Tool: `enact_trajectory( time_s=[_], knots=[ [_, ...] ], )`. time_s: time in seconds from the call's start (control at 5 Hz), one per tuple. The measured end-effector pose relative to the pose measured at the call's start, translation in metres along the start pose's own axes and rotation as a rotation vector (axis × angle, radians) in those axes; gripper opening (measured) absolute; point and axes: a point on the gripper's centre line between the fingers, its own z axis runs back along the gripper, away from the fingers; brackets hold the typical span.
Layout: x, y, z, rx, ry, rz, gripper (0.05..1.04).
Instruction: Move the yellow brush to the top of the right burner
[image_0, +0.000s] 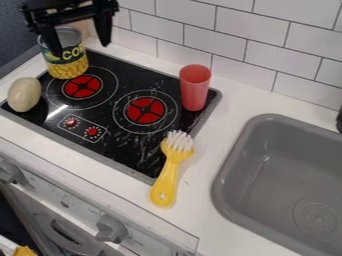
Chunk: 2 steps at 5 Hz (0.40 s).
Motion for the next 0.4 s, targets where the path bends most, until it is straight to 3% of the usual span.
enact_trajectory(
  time_s=[0.2, 0.4],
  knots=[
    [-0.046, -0.006, 0.003, -0.068, 0.027, -0.227, 1.000],
    [-0.081, -0.012, 0.005, -0.070, -0.003, -0.379, 1.000]
  ],
)
